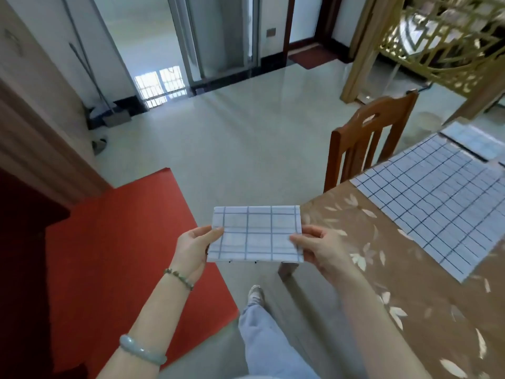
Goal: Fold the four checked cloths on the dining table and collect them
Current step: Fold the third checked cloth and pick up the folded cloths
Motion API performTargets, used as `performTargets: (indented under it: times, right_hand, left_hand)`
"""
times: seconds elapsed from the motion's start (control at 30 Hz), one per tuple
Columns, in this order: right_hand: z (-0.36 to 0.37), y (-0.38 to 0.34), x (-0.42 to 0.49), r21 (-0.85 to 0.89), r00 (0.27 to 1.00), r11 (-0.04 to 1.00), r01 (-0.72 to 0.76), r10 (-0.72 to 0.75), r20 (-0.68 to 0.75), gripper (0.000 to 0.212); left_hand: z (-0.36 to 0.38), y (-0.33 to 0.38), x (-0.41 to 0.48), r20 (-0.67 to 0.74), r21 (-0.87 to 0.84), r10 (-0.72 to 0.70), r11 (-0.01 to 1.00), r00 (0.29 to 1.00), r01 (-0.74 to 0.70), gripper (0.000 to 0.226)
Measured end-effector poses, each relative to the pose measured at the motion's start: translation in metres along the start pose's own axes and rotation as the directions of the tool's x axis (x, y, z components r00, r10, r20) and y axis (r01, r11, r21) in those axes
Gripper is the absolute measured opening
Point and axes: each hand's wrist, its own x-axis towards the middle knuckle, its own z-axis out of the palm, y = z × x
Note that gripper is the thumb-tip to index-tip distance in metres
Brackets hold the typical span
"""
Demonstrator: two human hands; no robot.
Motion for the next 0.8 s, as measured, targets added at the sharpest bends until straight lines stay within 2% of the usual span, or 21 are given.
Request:
performTargets:
  times: [0.13, 0.23, 0.27, 0.37, 0.47, 0.57, 0.73, 0.8]
  right_hand:
    - [0.008, -0.046, 0.064, 0.047, 1.000, 0.999, -0.015, 0.015, -0.008, 0.030]
    - [0.014, -0.080, 0.100, 0.037, 1.000, 0.999, -0.024, 0.025, -0.017, 0.029]
    - [0.017, -0.090, 0.114, 0.039, 0.999, 0.999, -0.032, 0.033, -0.020, 0.031]
    - [0.024, -0.116, 0.144, 0.038, 0.999, 0.998, -0.051, 0.051, -0.005, 0.030]
    - [0.031, -0.142, 0.176, 0.044, 0.998, 0.998, -0.052, 0.053, -0.028, 0.016]
    - [0.037, -0.165, 0.217, 0.102, 0.993, 0.993, -0.060, 0.070, -0.098, 0.023]
    - [0.050, -0.204, 0.294, 0.223, 0.966, 0.974, -0.030, 0.086, -0.244, 0.023]
    - [0.058, -0.222, 0.324, 0.278, 0.951, 0.960, -0.018, 0.102, -0.292, 0.021]
  left_hand:
    - [0.020, 0.045, 0.069, 0.041, 0.019, -0.046, 0.999, 0.998, 0.045, 0.019]
    - [0.031, 0.079, 0.115, 0.047, 0.053, -0.050, 0.997, 0.998, 0.048, 0.051]
    - [0.034, 0.088, 0.132, 0.047, 0.070, -0.057, 0.996, 0.997, 0.053, 0.053]
    - [0.046, 0.107, 0.168, 0.058, 0.097, -0.052, 0.994, 0.997, 0.046, 0.028]
    - [0.061, 0.129, 0.212, 0.091, 0.152, -0.020, 0.988, 0.996, 0.006, 0.019]
    - [0.081, 0.152, 0.269, 0.139, 0.225, -0.010, 0.974, 0.990, -0.021, 0.019]
    - [0.124, 0.207, 0.370, 0.310, 0.309, -0.007, 0.946, 0.951, -0.094, 0.006]
    - [0.139, 0.234, 0.409, 0.350, 0.339, -0.019, 0.935, 0.937, -0.108, 0.011]
